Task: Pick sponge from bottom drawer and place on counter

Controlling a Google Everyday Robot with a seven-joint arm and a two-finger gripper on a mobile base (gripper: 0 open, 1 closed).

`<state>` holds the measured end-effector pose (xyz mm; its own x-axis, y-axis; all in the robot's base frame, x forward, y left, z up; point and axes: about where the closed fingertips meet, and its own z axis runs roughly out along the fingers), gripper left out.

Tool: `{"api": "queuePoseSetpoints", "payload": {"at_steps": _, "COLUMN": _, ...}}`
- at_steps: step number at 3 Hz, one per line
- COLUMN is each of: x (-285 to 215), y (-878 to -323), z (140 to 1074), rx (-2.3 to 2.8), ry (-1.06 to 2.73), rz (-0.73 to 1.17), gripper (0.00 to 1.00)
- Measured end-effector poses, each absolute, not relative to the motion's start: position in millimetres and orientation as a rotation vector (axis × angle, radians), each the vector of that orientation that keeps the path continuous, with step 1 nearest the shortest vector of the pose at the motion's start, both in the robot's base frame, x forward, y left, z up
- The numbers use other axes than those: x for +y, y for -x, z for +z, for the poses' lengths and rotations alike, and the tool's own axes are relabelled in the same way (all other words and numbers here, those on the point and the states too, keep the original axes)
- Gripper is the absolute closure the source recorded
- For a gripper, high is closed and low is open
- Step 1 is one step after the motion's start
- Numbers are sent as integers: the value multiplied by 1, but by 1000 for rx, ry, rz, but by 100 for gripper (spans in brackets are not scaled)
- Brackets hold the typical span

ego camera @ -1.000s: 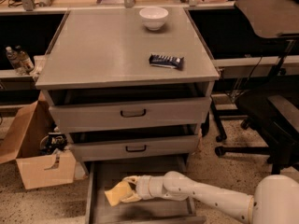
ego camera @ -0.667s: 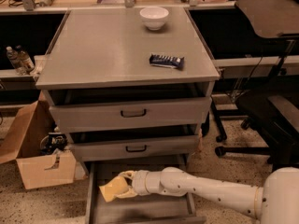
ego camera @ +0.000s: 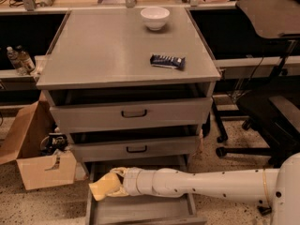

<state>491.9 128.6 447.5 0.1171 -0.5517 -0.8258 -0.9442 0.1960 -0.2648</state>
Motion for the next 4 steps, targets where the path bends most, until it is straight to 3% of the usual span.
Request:
{"api": "queuePoseSetpoints", "payload": {"at_steps": 2, "x": 139, "y": -489, "z": 501, "rx": 1499, "ry": 1480, "rz": 567, "gripper": 100}}
{"api": "queuePoseSetpoints", "payload": {"at_steps": 4, "x": 194, "y": -464, "z": 693, "rx": 1320, "ry": 1599, "rz": 515, "gripper": 100}}
